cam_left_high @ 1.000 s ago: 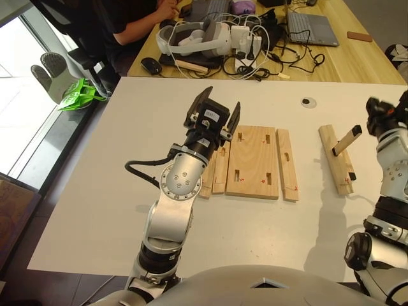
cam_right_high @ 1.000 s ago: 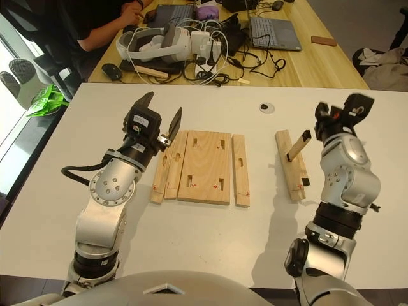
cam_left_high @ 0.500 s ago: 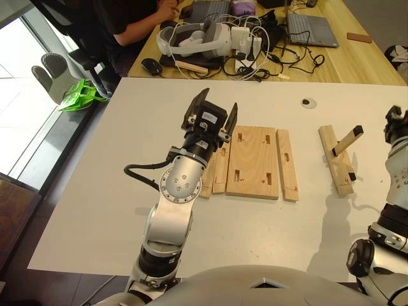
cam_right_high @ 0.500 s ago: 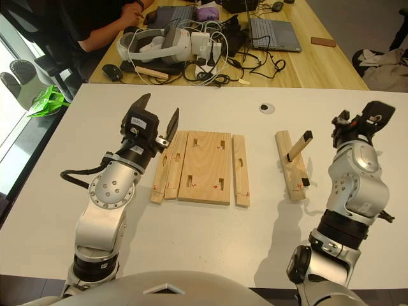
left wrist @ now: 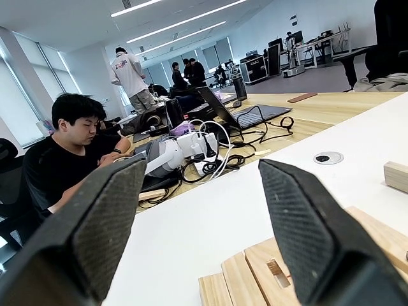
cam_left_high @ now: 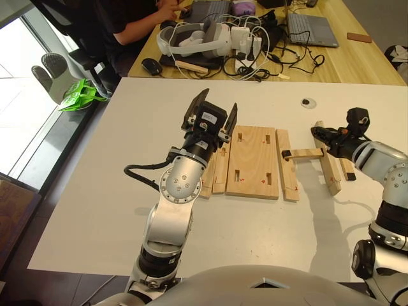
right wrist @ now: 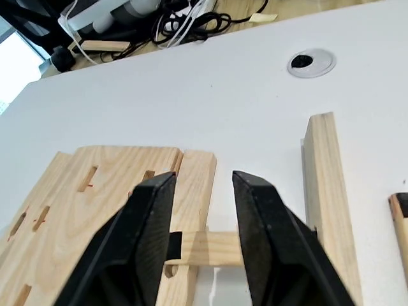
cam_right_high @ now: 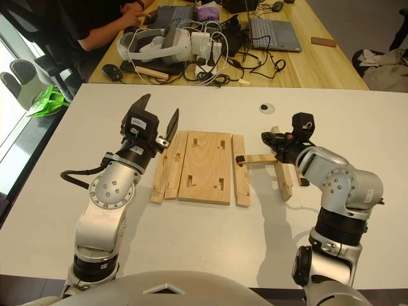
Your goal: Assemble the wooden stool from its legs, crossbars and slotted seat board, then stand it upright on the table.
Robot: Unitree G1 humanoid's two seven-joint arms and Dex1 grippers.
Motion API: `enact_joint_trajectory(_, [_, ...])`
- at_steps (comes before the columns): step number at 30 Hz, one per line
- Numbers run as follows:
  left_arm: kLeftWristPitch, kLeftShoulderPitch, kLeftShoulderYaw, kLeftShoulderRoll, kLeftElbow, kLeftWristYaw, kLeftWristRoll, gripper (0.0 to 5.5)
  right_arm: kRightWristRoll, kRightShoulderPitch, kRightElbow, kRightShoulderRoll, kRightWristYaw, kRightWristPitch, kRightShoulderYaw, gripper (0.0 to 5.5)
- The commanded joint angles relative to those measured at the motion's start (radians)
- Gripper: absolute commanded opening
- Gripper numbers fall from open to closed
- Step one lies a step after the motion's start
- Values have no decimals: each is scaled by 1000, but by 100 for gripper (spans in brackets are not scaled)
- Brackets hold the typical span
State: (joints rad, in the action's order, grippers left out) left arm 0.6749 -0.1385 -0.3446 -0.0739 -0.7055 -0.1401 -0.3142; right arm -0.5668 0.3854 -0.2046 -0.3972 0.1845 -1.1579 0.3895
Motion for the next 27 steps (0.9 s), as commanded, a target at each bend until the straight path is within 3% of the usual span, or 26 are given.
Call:
enact_joint_trajectory(1, [-4,-2,-8,7,8,11,-8,325,106,129,133,1,-113,122,13,164])
enact_joint_trajectory(7, [-15,-17,-9,5,25,7,-2,325,217,161,310,68,-232,153,-36,226])
enact_joint_trajectory(13, [-20,-25,-8,3,33,2,0,325,274,238,501,114,-263,207,-74,226])
enact_joint_trajectory(21, [-19,-15,-21,-3,25,1,-9,325,363,363,818,47,-270,388,-77,226])
enact_joint_trajectory(27, [-15,-15,-23,-5,22,3,-13,325,369,360,934,31,-221,360,-84,226])
